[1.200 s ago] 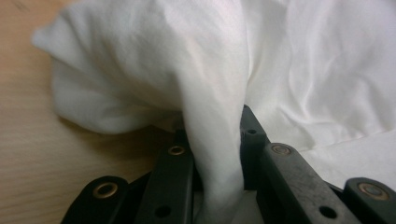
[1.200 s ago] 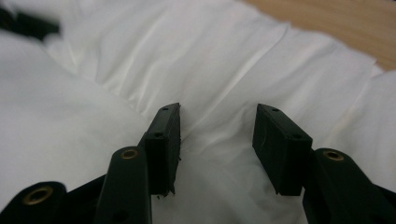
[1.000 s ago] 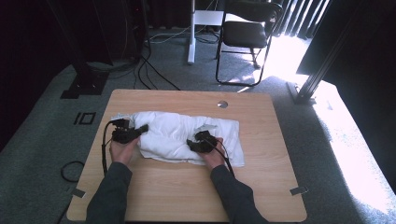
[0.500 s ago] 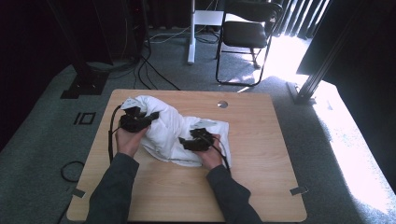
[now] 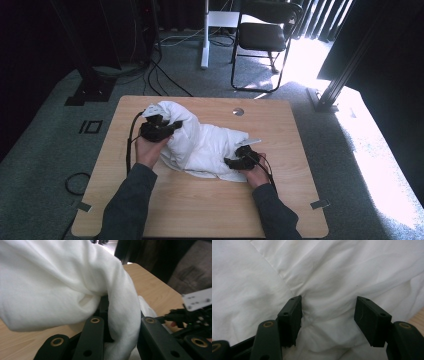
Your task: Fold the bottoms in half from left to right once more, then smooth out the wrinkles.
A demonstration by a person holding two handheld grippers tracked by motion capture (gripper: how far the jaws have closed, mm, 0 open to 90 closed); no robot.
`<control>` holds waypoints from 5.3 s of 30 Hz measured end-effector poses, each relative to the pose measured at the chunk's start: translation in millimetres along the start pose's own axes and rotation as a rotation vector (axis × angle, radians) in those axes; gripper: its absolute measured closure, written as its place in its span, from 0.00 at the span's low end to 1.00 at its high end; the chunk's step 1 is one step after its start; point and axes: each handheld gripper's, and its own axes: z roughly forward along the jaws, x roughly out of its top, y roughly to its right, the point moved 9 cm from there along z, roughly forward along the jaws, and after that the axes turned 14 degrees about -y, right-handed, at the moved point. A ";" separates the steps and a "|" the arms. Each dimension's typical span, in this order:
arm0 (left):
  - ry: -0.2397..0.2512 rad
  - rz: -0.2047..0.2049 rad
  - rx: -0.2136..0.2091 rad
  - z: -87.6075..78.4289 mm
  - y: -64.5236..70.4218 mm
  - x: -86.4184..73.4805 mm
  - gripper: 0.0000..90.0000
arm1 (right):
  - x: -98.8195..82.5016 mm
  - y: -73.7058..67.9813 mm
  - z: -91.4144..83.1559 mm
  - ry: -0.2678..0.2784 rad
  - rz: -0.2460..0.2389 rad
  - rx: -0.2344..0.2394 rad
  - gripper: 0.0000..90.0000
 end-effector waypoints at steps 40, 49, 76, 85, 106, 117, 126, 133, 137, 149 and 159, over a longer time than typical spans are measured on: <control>-0.045 0.223 -0.299 83.7 120.2 -28.7 0.52 | 60.2 32.6 -63.9 0.237 0.088 -0.018 0.63; -0.086 0.055 -0.064 76.8 26.4 -12.0 0.60 | 36.9 67.6 -65.0 0.221 0.225 -0.062 0.51; -0.121 0.005 -0.111 101.8 30.4 -25.4 0.58 | 25.0 -66.8 -61.0 0.188 -0.116 0.003 0.85; -0.112 -0.009 -0.107 97.5 26.3 -23.0 0.57 | 6.6 -48.5 -106.3 0.286 -0.094 0.014 0.99; -0.107 -0.025 -0.103 99.2 27.5 -21.0 0.56 | 10.2 -53.4 -79.4 0.163 -0.127 -0.048 0.71; -0.114 -0.021 -0.084 99.6 26.4 -22.0 0.56 | -44.1 -54.8 -121.5 0.176 -0.156 0.035 0.83; -0.123 -0.015 -0.086 106.8 33.3 -23.3 0.56 | 7.2 -4.1 -116.7 0.283 0.076 -0.129 0.54; -0.136 -0.020 -0.109 111.3 36.8 -29.0 0.56 | 2.5 29.9 -104.6 0.209 0.161 -0.196 0.94; -0.137 -0.009 -0.094 115.1 47.3 -32.8 0.55 | -13.4 48.6 -103.6 0.151 0.236 -0.241 0.66; -0.088 -0.027 -0.084 113.4 59.3 -35.6 0.54 | 12.4 14.4 -69.7 0.131 0.028 -0.208 0.53; -0.091 0.048 -0.087 109.7 71.5 -44.8 0.53 | 11.2 47.4 -9.8 0.035 0.116 -0.158 0.49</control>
